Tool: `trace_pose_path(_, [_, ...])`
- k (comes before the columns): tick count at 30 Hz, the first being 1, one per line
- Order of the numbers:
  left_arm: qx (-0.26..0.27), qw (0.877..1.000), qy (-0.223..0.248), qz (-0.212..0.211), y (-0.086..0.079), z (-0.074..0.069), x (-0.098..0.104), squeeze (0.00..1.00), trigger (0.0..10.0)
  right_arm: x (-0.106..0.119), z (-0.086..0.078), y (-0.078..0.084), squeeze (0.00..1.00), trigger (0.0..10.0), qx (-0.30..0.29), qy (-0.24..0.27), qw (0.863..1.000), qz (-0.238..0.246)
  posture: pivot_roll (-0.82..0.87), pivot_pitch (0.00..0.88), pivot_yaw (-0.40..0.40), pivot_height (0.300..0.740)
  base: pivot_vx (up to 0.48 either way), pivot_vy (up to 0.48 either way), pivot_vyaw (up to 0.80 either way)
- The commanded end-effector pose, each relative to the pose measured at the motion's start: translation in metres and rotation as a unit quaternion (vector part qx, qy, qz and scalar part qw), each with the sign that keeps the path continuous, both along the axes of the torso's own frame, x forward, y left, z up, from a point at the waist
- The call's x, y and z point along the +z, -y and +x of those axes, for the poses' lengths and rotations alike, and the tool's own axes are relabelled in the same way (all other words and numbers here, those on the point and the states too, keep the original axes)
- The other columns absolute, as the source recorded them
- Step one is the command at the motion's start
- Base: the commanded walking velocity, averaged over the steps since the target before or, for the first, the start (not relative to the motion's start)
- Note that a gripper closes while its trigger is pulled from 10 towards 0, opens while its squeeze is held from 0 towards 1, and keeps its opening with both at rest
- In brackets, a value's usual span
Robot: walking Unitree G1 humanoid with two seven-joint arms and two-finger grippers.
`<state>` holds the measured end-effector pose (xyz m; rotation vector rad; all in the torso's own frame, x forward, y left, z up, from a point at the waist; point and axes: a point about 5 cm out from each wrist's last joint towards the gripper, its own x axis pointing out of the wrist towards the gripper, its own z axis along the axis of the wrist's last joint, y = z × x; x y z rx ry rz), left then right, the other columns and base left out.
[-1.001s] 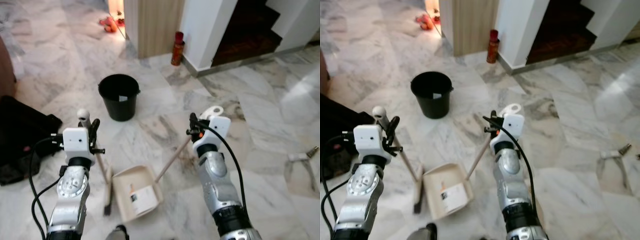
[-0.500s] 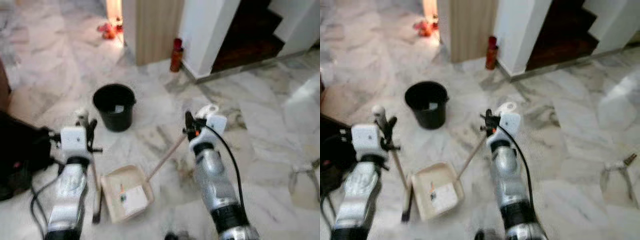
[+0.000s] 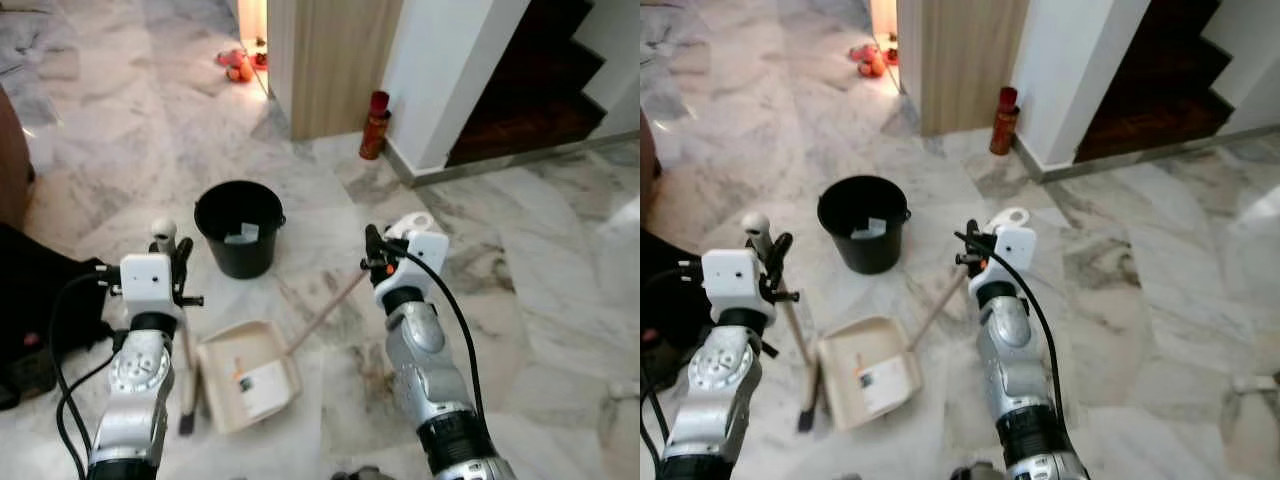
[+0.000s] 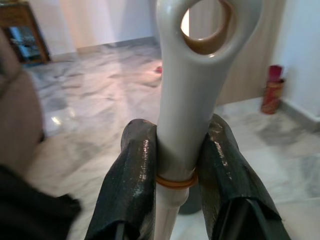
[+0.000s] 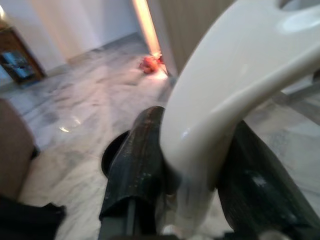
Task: Sweep floor
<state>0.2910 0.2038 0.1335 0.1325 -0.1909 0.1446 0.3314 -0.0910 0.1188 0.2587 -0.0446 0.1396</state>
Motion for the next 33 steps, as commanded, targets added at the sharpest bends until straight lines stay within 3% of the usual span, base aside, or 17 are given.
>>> trace_pose_path(1, [-0.017, 1.0, 0.025, -0.006, 0.007, 0.0, 0.009, 0.0, 10.0, 0.012, 0.003, 0.005, 0.0, 10.0, -0.008, 0.026, 1.0, -0.01, 0.07, 0.163, -0.11, 0.74, 0.382, 0.0, 0.0])
trace_pose_path(11, [-0.008, 1.0, 0.022, -0.004, 0.004, -0.003, 0.007, 0.0, 10.0, 0.011, 0.003, 0.004, 0.0, 10.0, -0.001, 0.024, 1.0, -0.004, 0.08, 0.165, -0.114, 0.74, 0.367, 0.0, 0.31])
trace_pose_path(27, [0.0, 1.0, 0.008, 0.004, -0.003, -0.012, -0.001, 0.0, 10.0, 0.016, 0.004, 0.002, 0.0, 10.0, 0.003, 0.03, 1.0, -0.001, 0.08, 0.165, -0.112, 0.74, 0.0, 0.0, 0.0])
trace_pose_path(33, [0.005, 1.0, -0.006, 0.017, -0.006, -0.017, -0.01, 0.0, 10.0, 0.034, 0.006, 0.003, 0.0, 10.0, 0.002, 0.057, 0.998, 0.008, 0.08, 0.165, -0.11, 0.74, 0.0, 0.0, 0.0])
